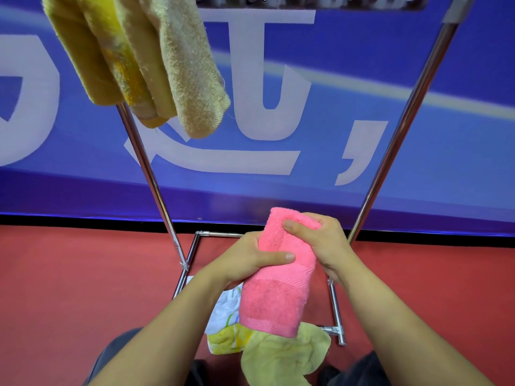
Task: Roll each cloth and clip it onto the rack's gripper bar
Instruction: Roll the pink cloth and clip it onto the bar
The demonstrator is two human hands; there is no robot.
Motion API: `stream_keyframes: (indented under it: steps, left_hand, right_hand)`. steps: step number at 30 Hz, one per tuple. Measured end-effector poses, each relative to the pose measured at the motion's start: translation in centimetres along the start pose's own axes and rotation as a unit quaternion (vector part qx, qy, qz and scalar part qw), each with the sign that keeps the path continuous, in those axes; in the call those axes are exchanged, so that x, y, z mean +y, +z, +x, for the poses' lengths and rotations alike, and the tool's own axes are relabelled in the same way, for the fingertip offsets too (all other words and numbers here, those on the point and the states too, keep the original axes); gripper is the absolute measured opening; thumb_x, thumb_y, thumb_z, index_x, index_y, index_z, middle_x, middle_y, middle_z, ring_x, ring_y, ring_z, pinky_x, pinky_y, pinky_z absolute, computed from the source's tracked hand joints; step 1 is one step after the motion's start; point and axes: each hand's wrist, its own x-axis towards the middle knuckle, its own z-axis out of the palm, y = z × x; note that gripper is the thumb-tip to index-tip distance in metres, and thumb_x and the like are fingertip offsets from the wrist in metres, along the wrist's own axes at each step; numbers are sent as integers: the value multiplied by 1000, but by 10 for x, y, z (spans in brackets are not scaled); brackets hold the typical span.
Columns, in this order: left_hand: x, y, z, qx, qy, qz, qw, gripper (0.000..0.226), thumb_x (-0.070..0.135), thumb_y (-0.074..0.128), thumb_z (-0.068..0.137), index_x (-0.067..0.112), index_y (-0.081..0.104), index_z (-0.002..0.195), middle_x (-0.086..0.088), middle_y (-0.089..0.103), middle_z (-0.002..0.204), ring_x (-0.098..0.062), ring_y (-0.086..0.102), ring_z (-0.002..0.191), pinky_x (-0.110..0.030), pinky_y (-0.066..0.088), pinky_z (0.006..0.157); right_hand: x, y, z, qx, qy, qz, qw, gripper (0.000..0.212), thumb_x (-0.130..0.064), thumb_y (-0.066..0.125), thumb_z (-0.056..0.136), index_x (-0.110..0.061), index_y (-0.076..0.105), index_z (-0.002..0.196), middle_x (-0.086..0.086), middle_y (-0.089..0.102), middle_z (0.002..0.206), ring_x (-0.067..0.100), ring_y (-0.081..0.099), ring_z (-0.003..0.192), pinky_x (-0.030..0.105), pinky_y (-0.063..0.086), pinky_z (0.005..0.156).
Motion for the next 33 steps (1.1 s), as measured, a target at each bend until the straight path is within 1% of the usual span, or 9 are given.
stream_keyframes:
  steps: [5,13,16,19,21,24,27,30,33]
  left_hand:
    - [-2,6,-2,-36,-2,34,999,42,-7,78,81,12,70,117,-3,77,110,-15,72,99,-27,56,84]
    - [-9,2,2,-39,1,58,998,51,-10,79,78,13,67,122,0,77,112,-15,72,102,-28,57,87]
    - [-16,-3,7,11,2,80,997,56,-4,84,75,16,67,124,-2,77,116,-21,72,109,-39,58,96]
    - [-25,-11,17,125,20,124,984,53,2,88,72,15,67,119,-1,77,112,-23,73,107,-43,58,95]
    - [-30,-16,24,213,38,186,958,54,11,89,69,17,66,118,2,75,111,-23,71,105,-42,56,92]
    - [-32,-18,27,282,56,268,920,53,16,85,72,22,62,119,8,70,110,-20,66,103,-37,52,88]
    - [-30,-11,24,256,74,306,914,54,11,78,77,24,59,126,12,67,110,-18,65,106,-29,47,81]
    - [-29,-3,22,162,94,282,941,70,5,73,77,30,51,139,17,67,122,-7,64,111,-15,49,86]
    - [-24,3,18,72,86,168,979,75,0,80,80,24,47,144,7,69,128,-9,69,111,-24,57,86]
  right_hand:
    - [1,-6,8,82,19,87,993,27,-13,84,76,-5,78,101,17,78,100,39,71,104,57,56,94]
    - [13,-10,15,79,35,68,994,31,-20,85,78,-10,77,106,12,78,104,36,72,106,56,55,97]
    - [20,-8,19,91,27,9,995,50,-32,88,75,-22,70,121,1,73,120,19,69,112,44,54,103]
    - [26,0,16,124,-1,-48,991,63,-34,84,80,-20,58,135,-5,59,137,9,56,125,33,44,111]
    - [28,8,12,129,-10,-75,989,58,-33,81,83,-17,59,134,-6,60,135,8,55,125,25,43,105]
    - [31,22,6,70,17,-52,996,44,-30,78,87,-13,65,125,1,70,121,6,66,108,10,50,82]
    - [31,31,3,9,53,-10,999,29,-30,70,93,-20,68,120,-5,76,108,1,71,98,19,55,81]
    - [31,34,4,-1,42,14,999,16,-28,66,97,-19,71,108,5,78,99,6,71,89,34,57,86]
    - [30,33,5,28,10,16,999,17,-26,66,97,-16,71,109,7,78,100,15,74,92,35,59,85]
